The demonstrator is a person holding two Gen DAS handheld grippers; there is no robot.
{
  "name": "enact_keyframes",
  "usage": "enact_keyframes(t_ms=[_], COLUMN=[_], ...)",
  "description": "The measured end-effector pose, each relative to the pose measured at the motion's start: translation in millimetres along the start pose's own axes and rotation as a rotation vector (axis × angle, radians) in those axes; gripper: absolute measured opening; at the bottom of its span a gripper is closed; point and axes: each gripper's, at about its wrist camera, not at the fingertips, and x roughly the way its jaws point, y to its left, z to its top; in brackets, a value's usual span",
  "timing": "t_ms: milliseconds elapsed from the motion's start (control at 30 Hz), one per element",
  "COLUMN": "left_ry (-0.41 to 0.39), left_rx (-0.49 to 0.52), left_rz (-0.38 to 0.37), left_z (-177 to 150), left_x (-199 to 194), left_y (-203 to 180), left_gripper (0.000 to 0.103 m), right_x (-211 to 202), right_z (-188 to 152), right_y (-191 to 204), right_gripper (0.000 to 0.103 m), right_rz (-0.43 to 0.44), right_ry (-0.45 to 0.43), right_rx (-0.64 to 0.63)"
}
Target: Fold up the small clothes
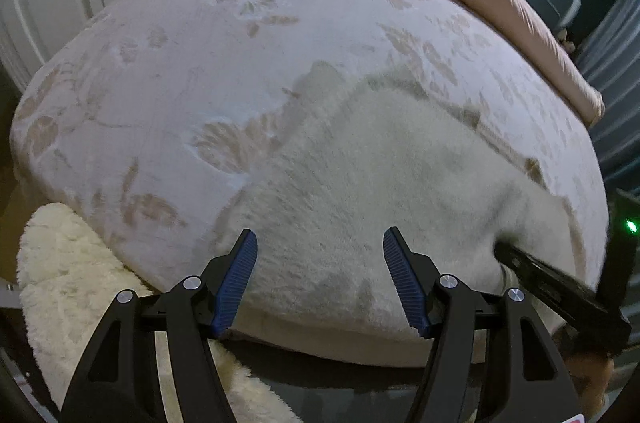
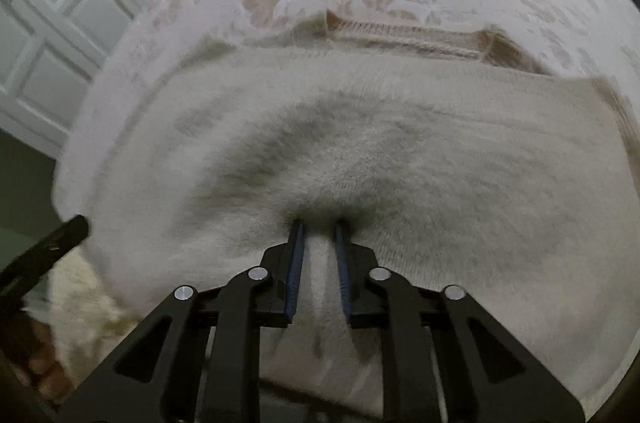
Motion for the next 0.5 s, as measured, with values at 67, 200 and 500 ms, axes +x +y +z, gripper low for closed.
enact_keyframes(t_ms=[67,200,500], left_ry=[-0.01,0.044,0.112], left_rx=[-0.016,-0.069,-0.138], left_rz=[0.009,-0.011,-0.075], left_z=[4,10,17], left_x=[-5,14,59], left_y=[8,29,28], left_gripper=[0.069,0.069,0.071], right_x=[-17,-7,13], right_z=[-6,-9,-11], right_y=[-2,0,2], right_gripper=[0.017,0.017,0.017], right_rz=[0.021,-0.015,-0.049], right_ry=[-0.027,0.009,0.023], right_rx=[0.029,0.029,-0.004])
